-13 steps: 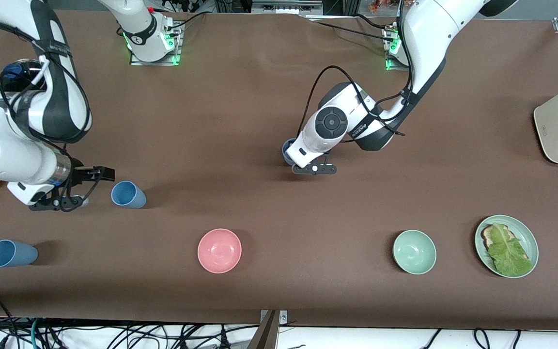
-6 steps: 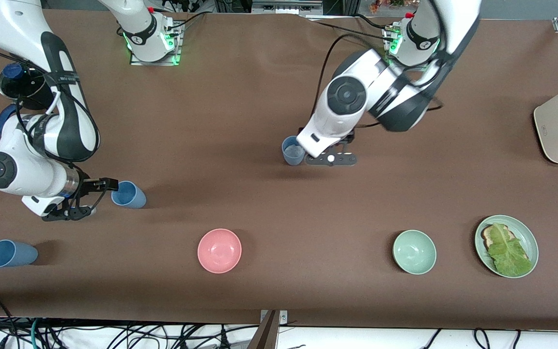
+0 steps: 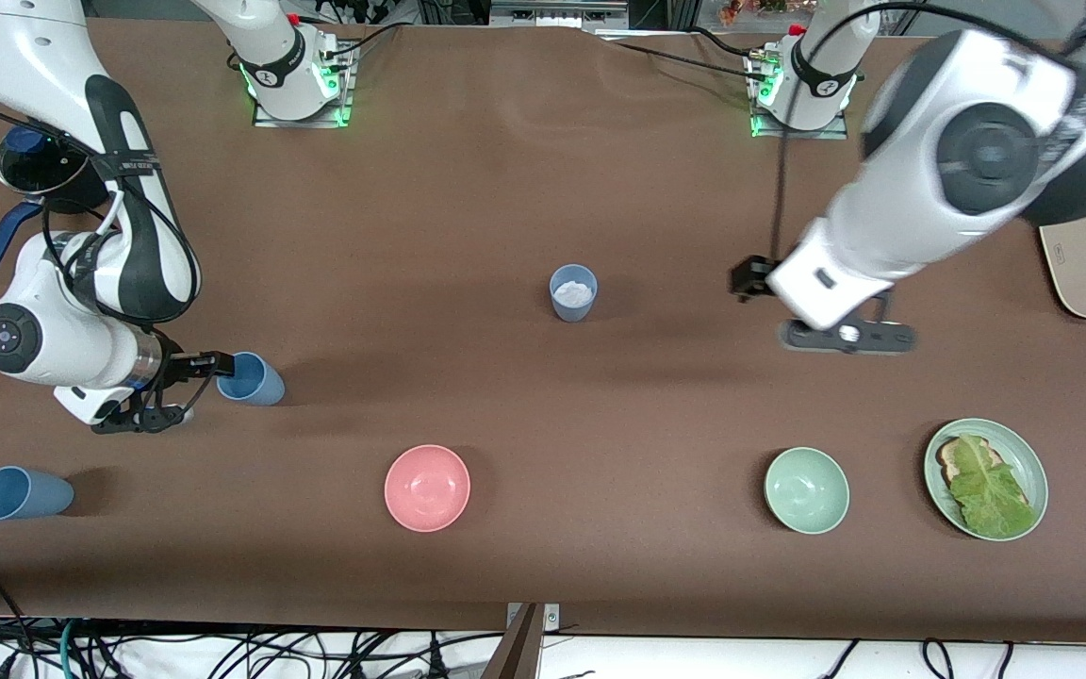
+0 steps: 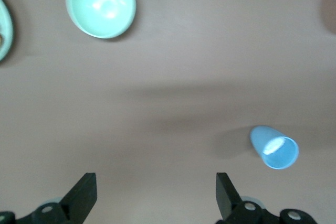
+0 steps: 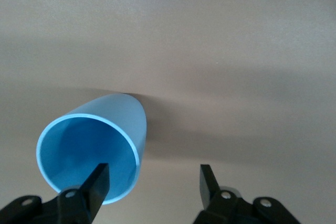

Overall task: Stack blue cups with both arms
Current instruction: 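Open the left gripper at center while the right gripper lifts the blue cup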

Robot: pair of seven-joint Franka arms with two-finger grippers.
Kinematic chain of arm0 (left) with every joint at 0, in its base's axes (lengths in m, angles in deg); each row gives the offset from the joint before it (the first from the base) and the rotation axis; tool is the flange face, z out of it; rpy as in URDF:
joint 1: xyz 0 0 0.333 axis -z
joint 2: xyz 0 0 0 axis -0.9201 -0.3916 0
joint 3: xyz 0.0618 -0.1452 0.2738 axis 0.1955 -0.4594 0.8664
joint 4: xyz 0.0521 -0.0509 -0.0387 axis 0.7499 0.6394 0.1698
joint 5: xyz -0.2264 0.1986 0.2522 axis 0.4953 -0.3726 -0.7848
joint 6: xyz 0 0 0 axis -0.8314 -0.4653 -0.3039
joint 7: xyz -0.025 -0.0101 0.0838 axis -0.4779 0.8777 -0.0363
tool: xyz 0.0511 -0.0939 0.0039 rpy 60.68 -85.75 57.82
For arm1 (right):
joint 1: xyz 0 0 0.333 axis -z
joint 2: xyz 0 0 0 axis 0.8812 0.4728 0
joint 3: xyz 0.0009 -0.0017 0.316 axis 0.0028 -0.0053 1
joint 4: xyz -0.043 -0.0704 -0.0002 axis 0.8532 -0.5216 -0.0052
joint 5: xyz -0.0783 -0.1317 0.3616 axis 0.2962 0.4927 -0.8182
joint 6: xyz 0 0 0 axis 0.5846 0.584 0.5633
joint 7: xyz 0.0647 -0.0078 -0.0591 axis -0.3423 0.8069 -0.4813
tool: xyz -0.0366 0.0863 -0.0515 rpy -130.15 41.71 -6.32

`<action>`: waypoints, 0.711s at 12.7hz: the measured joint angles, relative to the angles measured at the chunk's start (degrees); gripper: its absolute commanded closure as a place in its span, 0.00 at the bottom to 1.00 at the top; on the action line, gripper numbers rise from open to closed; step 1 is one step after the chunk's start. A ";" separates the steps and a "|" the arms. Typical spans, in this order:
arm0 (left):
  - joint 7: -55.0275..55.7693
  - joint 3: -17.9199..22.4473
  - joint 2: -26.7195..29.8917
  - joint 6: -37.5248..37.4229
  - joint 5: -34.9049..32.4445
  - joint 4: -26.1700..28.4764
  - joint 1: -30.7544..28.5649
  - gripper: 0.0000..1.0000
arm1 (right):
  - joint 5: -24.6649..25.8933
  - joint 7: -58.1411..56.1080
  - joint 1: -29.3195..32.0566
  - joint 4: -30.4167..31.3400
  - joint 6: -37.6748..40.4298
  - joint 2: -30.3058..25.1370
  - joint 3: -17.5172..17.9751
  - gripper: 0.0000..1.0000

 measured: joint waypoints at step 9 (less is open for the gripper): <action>-19.78 23.12 7.78 1.07 5.09 4.05 7.73 0.00 | -2.52 -0.02 -0.02 0.07 -0.48 0.78 0.12 1.00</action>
